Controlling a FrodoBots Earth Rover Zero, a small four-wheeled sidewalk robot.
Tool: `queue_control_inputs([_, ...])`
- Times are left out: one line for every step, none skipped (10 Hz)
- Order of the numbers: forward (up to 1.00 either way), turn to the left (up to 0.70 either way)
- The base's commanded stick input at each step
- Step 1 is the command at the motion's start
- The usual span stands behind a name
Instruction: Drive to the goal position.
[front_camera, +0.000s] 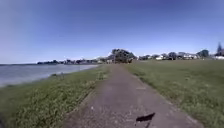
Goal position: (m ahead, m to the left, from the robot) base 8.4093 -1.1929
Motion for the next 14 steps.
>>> queue_control_inputs([0.70, 0.00])
queue_control_inputs([0.70, 0.00])
queue_control_inputs([0.70, -0.06])
queue_control_inputs([0.70, -0.26])
queue_control_inputs([0.70, -0.27])
queue_control_inputs([0.70, 0.00])
queue_control_inputs([0.70, 0.00])
queue_control_inputs([0.70, 0.00])
queue_control_inputs([0.70, 0.00])
queue_control_inputs([0.70, -0.27])
queue_control_inputs([0.70, -0.27])
queue_control_inputs([0.70, -0.13])
queue_control_inputs([0.70, 0.00])
queue_control_inputs([0.70, 0.00])
